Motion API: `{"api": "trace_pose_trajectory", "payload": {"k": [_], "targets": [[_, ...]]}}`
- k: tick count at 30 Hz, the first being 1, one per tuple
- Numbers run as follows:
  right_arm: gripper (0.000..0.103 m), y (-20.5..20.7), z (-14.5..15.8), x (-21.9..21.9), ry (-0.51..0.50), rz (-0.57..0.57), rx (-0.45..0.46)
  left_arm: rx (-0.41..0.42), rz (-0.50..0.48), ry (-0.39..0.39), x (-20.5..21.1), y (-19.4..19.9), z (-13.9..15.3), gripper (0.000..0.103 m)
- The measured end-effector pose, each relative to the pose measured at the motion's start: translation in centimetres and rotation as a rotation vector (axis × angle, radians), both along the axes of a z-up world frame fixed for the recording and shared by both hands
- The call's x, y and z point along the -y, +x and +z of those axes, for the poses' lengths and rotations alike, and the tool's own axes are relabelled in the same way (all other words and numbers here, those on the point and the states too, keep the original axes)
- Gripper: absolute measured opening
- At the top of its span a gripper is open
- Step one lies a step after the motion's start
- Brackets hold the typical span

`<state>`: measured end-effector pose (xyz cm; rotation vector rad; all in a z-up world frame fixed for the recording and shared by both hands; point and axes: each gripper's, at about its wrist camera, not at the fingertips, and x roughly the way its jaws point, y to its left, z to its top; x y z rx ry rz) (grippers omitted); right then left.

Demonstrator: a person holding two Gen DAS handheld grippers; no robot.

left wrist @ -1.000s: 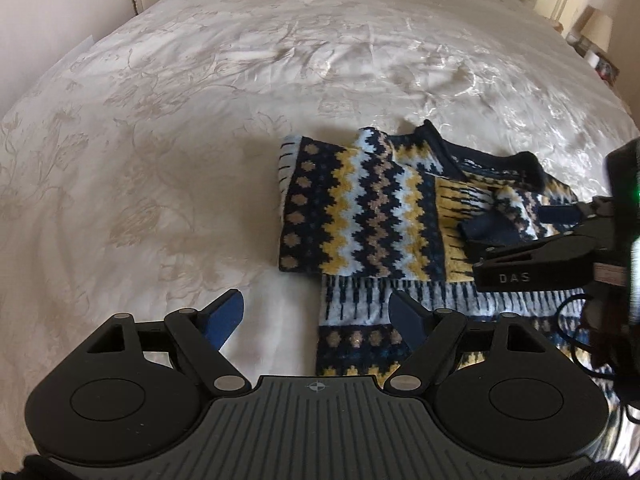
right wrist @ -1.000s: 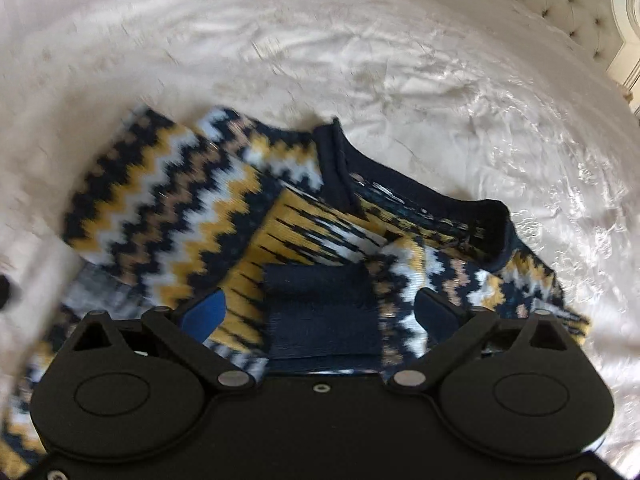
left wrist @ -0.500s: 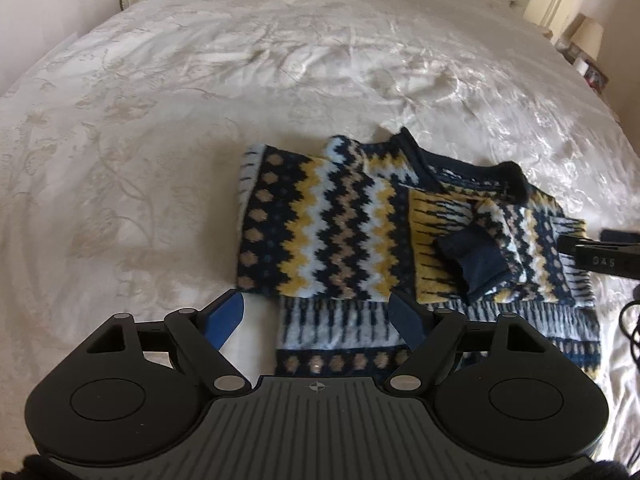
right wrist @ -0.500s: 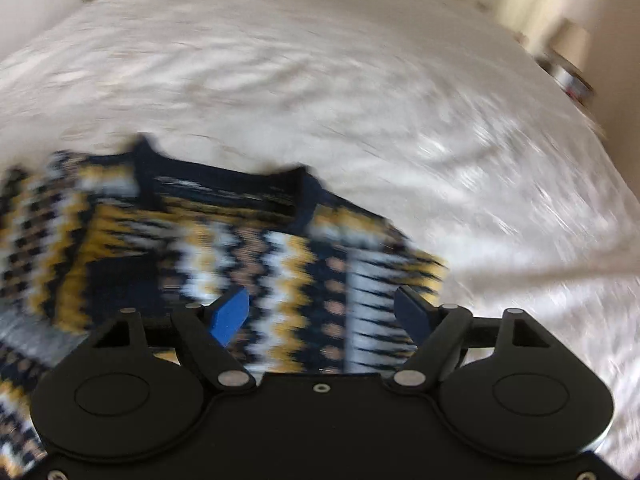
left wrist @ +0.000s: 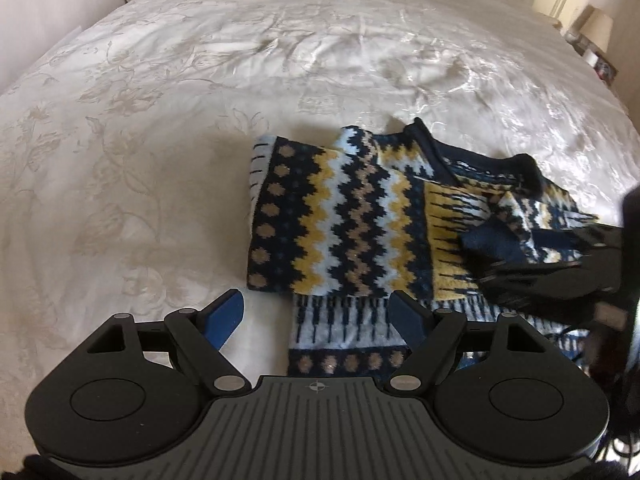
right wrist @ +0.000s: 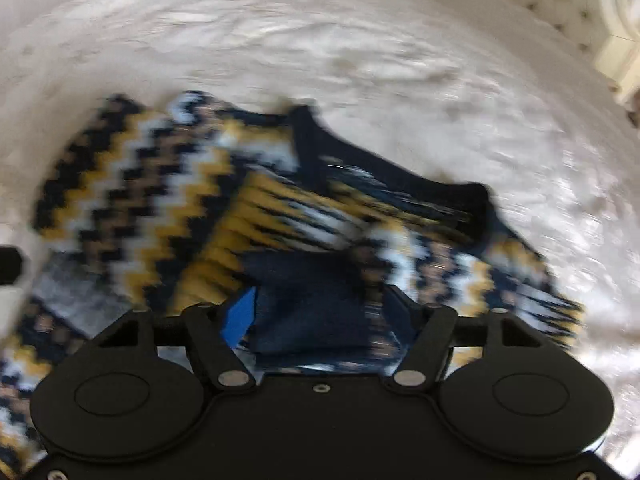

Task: Fold small clothes
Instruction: 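Lower the right tool onto the navy cuff on the folded sweater and close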

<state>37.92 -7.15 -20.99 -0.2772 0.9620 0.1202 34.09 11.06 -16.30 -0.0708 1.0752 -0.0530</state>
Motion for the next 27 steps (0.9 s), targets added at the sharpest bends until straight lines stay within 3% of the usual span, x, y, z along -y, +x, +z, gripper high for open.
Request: {"api": "trace_pose_trajectory", "payload": {"k": [5,8,12,18,23,27], "targets": [[0.069,-0.1,0.8,7.6,0.011,-0.258,0.002,0.0,-0.003,-0.005,0.2,0.4,-0.3,0.079],[0.069,-0.9,1.1,10.8,0.046,-0.324,-0.005,-0.001,-0.013,-0.012,0.8,0.6,-0.7,0.079],[0.069,-2.5,2.1,10.2,0.094,-0.228,0.031,-0.005,-0.023,-0.016,1.5,0.9,-1.0,0.079],[0.069,-2.4,1.7,2.8,0.139,0.005,0.04,-0.003,-0.02,-0.002,1.6,1.0,-1.0,0.079],[0.069,-1.6,0.1,-1.4,0.084,0.094,0.033,0.008,0.034,0.03,0.2,1.0,-0.6,0.079],[0.068,-1.2,-1.0,-0.8,-0.032,0.088,0.049,0.011,0.049,0.041,-0.5,1.3,-0.4,0.079]]}}
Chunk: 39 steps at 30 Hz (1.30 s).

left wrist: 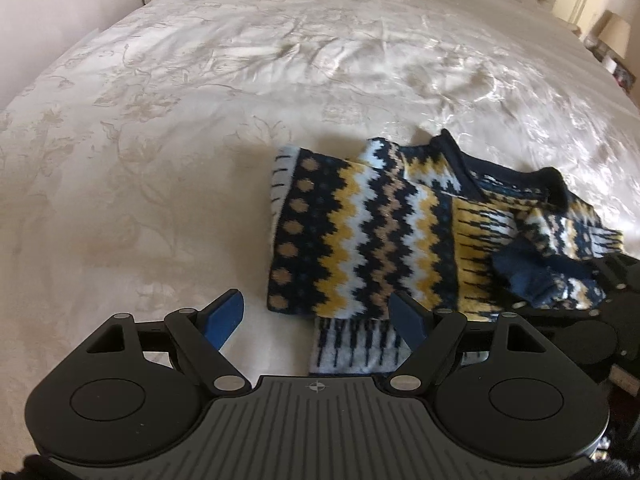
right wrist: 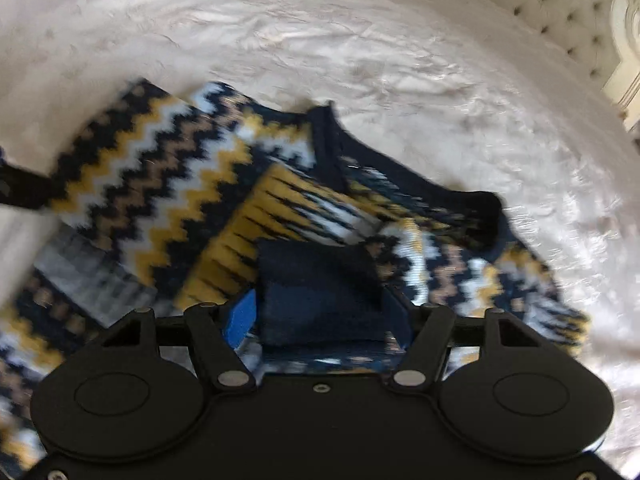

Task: Fold small clothes
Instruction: 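Lower the right tool onto the navy cuff on the folded sweater and close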

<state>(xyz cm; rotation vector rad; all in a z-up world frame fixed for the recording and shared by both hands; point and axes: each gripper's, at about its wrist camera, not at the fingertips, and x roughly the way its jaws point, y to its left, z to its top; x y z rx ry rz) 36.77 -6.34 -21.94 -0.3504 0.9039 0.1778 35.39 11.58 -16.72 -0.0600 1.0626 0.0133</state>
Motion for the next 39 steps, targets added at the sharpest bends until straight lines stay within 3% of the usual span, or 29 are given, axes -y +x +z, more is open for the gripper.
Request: {"api": "trace_pose_trajectory", "payload": {"k": [5,9,12,16,19,20,22,27,28,29,30,37,39], "targets": [[0.068,0.6,1.0,6.4,-0.022,-0.27,0.027,0.006,-0.009,-0.005,0.2,0.2,0.0,0.079],[0.068,0.3,1.6,12.0,0.075,-0.413,0.0,-0.001,-0.024,-0.014,0.9,0.4,-0.5,0.079],[0.068,-0.6,2.3,13.1,0.143,-0.364,0.009,-0.006,-0.036,-0.018,1.4,0.4,-0.8,0.079],[0.068,-1.9,3.2,10.2,0.203,-0.231,0.033,-0.015,-0.042,-0.017,1.8,0.6,-1.1,0.079],[0.067,-2.2,3.1,6.2,0.193,-0.087,0.042,-0.022,-0.038,-0.013,1.7,0.6,-1.2,0.079],[0.062,-2.2,3.0,5.1,0.191,-0.049,0.036,-0.023,-0.037,-0.01,1.6,0.6,-1.2,0.079],[0.054,-1.9,2.4,3.0,0.178,0.003,0.027,-0.023,-0.032,-0.004,1.3,0.6,-1.2,0.079],[0.051,-0.6,0.1,-0.7,0.084,0.088,-0.018,-0.03,-0.018,0.01,0.4,0.5,-1.2,0.079],[0.047,-0.7,-0.3,-0.9,0.067,0.107,-0.02,-0.03,-0.016,0.011,0.3,0.5,-1.2,0.079],[0.023,-0.7,-0.4,-0.9,0.06,0.121,-0.018,-0.029,-0.013,0.011,0.2,0.5,-1.1,0.079],[0.011,-0.6,-0.3,-0.6,0.054,0.118,-0.018,-0.027,-0.012,0.01,0.1,0.5,-1.0,0.079],[0.012,0.1,3.1,8.4,0.102,-0.191,0.057,-0.007,-0.013,-0.003,0.1,0.7,-0.7,0.079],[0.018,0.4,2.8,11.7,0.097,-0.293,0.045,-0.006,-0.021,-0.008,0.5,0.8,-0.8,0.079]]}}
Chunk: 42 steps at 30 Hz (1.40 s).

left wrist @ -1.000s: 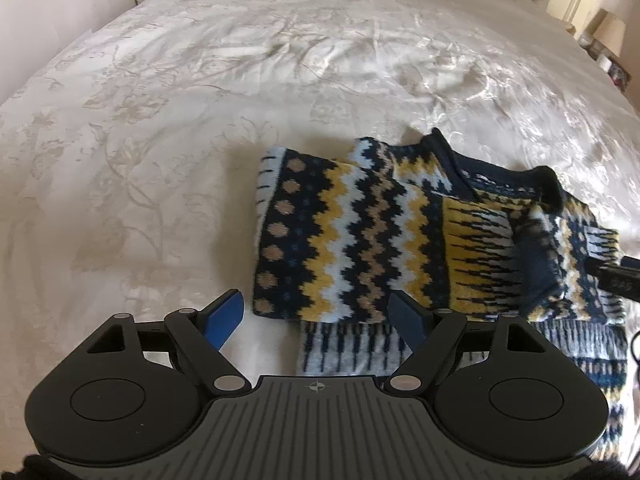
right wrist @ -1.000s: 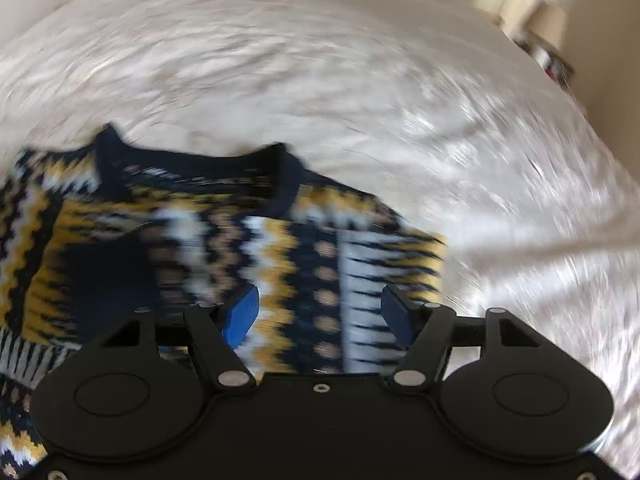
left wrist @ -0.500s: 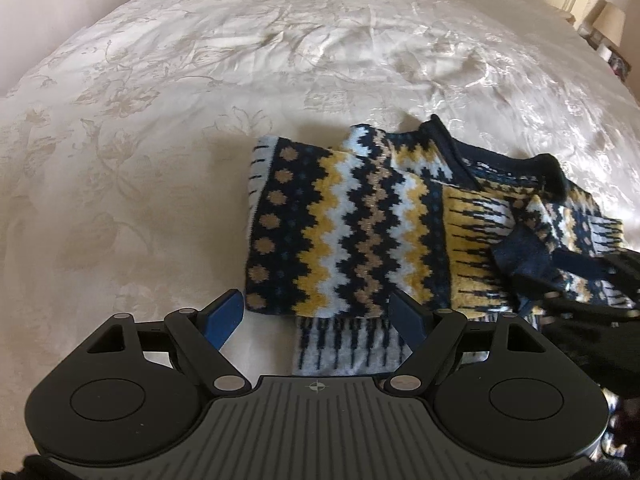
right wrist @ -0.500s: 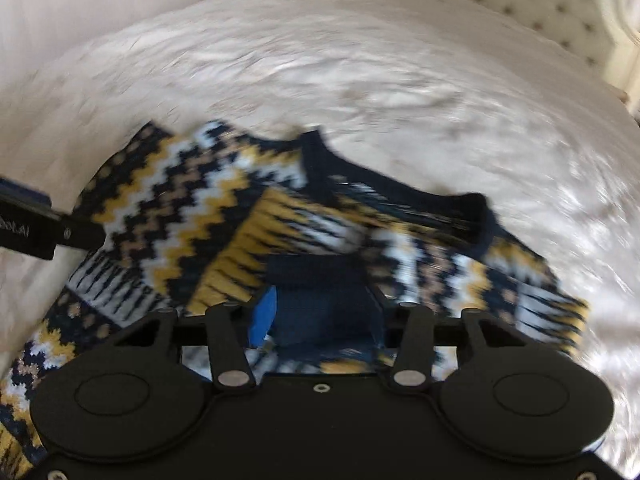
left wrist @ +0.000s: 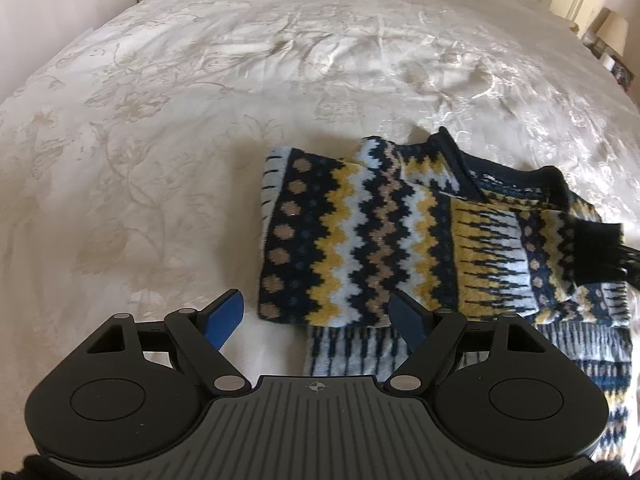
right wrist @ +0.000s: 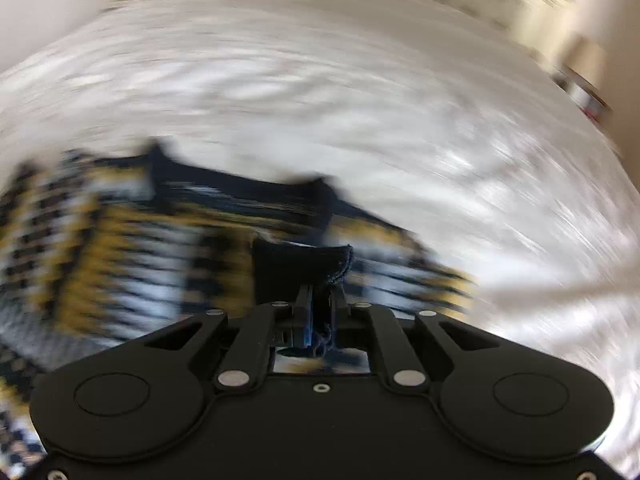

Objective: Fold small clothes

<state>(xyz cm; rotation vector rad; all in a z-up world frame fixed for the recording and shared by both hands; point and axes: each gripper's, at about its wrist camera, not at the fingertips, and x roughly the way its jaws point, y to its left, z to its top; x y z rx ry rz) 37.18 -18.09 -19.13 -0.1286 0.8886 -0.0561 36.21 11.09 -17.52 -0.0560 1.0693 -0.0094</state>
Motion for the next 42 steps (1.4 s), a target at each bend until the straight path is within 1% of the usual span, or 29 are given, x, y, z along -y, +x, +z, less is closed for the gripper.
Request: {"api": "trace_pose_trajectory", "payload": {"k": [2,4,5,6,9,12,15,19,20,21,23,24,27,31,33,34,36,39,42], "targets": [[0.029,0.1,-0.3,2.8,0.05,-0.054,-0.02,-0.002,-0.011,-0.005,0.4,0.1,-0.1,0.079],[0.047,-0.2,-0.5,4.8,0.144,-0.076,-0.022,-0.003,-0.02,-0.008,0.8,0.2,-0.2,0.079],[0.063,-0.4,-0.6,5.3,0.174,-0.078,-0.023,-0.004,-0.026,-0.009,1.0,0.2,-0.3,0.079],[0.072,-0.6,-0.7,5.5,0.194,-0.07,-0.021,-0.005,-0.029,-0.01,1.1,0.2,-0.3,0.079],[0.07,-0.4,-1.6,5.2,0.248,-0.037,-0.035,-0.013,-0.036,-0.007,1.4,0.2,-0.5,0.079],[0.07,0.5,-2.8,5.0,0.312,-0.036,-0.058,-0.016,-0.035,0.001,1.3,0.1,-0.4,0.079],[0.07,1.5,-3.9,5.3,0.377,-0.068,-0.091,-0.015,-0.027,0.01,0.9,0.0,-0.3,0.079],[0.072,2.4,-4.9,5.7,0.43,-0.125,-0.13,-0.014,-0.012,0.019,0.3,-0.1,-0.1,0.079],[0.069,2.5,-4.9,5.8,0.445,-0.138,-0.133,-0.013,-0.01,0.021,0.3,-0.1,0.0,0.079],[0.052,2.5,-4.9,5.9,0.463,-0.148,-0.136,-0.01,-0.008,0.023,0.2,-0.2,0.1,0.079],[0.024,2.6,-4.7,6.0,0.487,-0.165,-0.14,-0.007,-0.007,0.024,0.1,-0.2,0.2,0.079],[0.019,2.6,-4.3,6.0,0.505,-0.16,-0.133,-0.005,-0.008,0.023,0.2,-0.2,0.3,0.079],[0.018,2.0,-2.1,5.3,0.504,-0.105,-0.086,0.005,-0.018,0.024,0.4,-0.3,0.5,0.079],[0.017,0.1,3.1,4.9,0.462,-0.026,0.044,0.028,-0.038,0.026,0.9,-0.1,1.1,0.079],[0.017,-0.7,4.8,5.6,0.422,-0.051,0.097,0.046,-0.057,0.028,1.4,0.2,1.5,0.079],[0.017,-0.9,5.1,6.4,0.4,-0.083,0.106,0.053,-0.066,0.025,1.7,0.5,1.7,0.079],[0.017,-0.9,4.5,7.9,0.344,-0.143,0.081,0.061,-0.086,0.016,2.3,0.9,1.7,0.079],[0.017,-0.2,2.5,9.1,0.306,-0.139,0.024,0.063,-0.127,0.014,3.6,1.9,1.3,0.079],[0.017,0.8,0.6,9.0,0.279,-0.139,-0.024,0.072,-0.163,0.013,5.0,3.0,1.0,0.079]]}}
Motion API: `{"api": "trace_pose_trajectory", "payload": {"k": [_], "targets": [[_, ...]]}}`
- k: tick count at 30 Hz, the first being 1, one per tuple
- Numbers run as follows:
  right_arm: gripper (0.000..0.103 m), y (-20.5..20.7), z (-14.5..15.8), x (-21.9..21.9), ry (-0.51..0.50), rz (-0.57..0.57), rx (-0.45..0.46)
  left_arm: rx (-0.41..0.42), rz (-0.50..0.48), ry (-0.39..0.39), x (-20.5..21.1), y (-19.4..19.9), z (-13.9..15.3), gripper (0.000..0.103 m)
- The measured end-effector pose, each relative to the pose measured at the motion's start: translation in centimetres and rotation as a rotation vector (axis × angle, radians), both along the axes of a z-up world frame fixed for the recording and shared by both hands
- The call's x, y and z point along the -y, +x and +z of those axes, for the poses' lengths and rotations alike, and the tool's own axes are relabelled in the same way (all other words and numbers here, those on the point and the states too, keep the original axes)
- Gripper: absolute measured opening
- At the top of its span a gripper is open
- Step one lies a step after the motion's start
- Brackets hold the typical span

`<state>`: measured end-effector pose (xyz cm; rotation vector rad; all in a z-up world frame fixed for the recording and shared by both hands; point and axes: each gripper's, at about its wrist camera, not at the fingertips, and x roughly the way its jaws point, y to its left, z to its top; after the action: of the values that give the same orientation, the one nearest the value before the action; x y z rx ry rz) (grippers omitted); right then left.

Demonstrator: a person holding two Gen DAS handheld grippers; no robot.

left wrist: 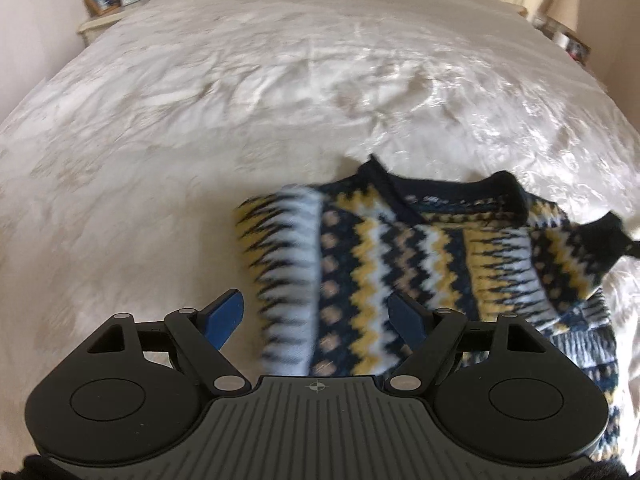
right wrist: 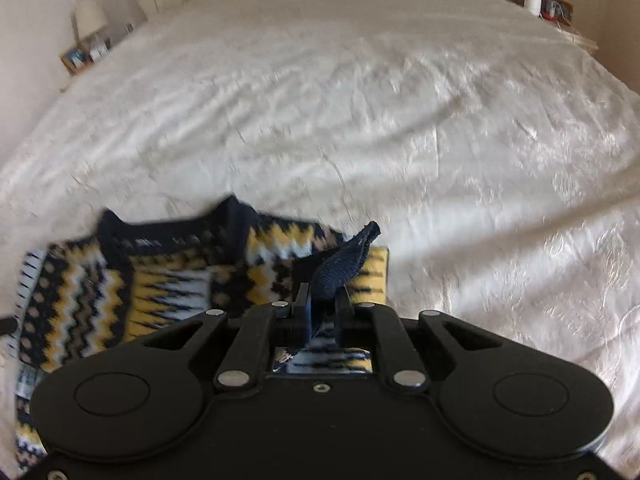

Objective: Fold small clothes

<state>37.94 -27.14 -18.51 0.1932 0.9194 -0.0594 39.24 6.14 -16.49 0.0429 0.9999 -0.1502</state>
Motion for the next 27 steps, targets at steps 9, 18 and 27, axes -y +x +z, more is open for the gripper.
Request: {"api": "trace_pose_trajectory", "payload": {"k": [9,18,27], "targets": [[0.018,-0.8,-2.5,1.0,0.026,-0.067,-0.072,0.02,-0.107,0.05,2.7,2.5,-1.8,0.079],[0.036,-0.6,-3.8,1.3,0.003,-0.066,-0.117,-0.082,0.018,0.13,-2.5,4.1,-6.3,0.093],[0.04,-0.3,-4.7,1.6,-0.017,-0.079,-0.139,-0.106,0.163,0.069,-6.5,2.9,-5.9,0.095]]}}
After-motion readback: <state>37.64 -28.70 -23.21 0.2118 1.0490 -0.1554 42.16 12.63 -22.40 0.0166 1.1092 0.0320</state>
